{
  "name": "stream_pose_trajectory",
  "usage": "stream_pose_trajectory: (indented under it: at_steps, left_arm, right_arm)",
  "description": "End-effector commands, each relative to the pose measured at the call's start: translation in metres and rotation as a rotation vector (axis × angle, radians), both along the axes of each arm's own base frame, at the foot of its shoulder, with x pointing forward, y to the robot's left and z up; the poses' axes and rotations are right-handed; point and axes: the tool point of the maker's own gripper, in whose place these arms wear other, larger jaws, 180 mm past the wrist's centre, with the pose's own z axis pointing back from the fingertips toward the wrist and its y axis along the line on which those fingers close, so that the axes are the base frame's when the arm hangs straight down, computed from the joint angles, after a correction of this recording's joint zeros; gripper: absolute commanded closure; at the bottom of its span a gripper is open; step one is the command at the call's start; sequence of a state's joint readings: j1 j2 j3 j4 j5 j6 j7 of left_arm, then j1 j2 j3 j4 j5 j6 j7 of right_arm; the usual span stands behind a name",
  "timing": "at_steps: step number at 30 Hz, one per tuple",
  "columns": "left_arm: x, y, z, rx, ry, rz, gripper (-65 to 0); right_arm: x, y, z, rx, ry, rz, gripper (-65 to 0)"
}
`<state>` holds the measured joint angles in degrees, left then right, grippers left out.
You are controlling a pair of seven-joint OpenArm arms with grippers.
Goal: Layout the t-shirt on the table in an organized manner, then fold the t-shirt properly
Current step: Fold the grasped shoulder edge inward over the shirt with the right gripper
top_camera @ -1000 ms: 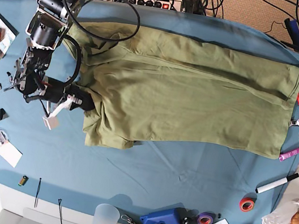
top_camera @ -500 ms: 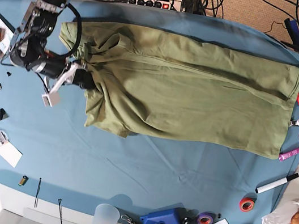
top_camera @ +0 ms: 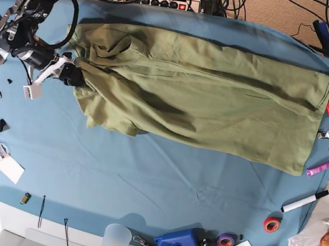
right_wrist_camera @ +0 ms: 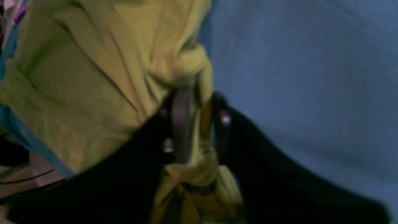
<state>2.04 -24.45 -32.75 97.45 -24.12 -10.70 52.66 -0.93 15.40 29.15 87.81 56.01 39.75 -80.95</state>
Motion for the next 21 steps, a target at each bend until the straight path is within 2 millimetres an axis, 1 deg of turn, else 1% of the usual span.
stream_pose_trajectory:
  at_steps: [1, 3, 6, 11, 15, 18, 21]
  left_arm:
    - [0.008, 0.006, 0.018, 0.024, -0.053, 0.001, -24.5]
    - [0.008, 0.006, 0.018, 0.025, -0.053, 0.001, -24.5]
    - [0.008, 0.006, 0.018, 0.024, -0.053, 0.001, -24.5]
    - [0.008, 0.006, 0.018, 0.024, -0.054, 0.0, -24.5]
    - [0.008, 0.005, 0.018, 0.016, -0.056, -0.002, -24.5]
    - [0.008, 0.005, 0.018, 0.017, -0.056, -0.001, -24.5]
    - [0.008, 0.005, 0.018, 0.018, -0.056, -0.001, -24.5]
  right_arm:
    - [0.011, -0.006, 0.017, -0.011, -0.062, 0.0, -18.9]
    - [0.011, -0.011, 0.019, -0.025, -0.063, 0.0, -21.4]
    - [0.014, -0.018, 0.028, -0.018, -0.075, -0.009, -21.5]
    - [0.046, -0.032, 0.051, -0.065, -0.195, -0.081, -21.5]
    - [0.078, -0.024, 0.063, -0.063, -0.228, -0.121, -21.5]
    - [0.094, -0.016, 0.056, -0.085, -0.183, -0.119, -21.5]
    - [0.103, -0.002, 0.04, -0.074, -0.122, -0.086, -21.5]
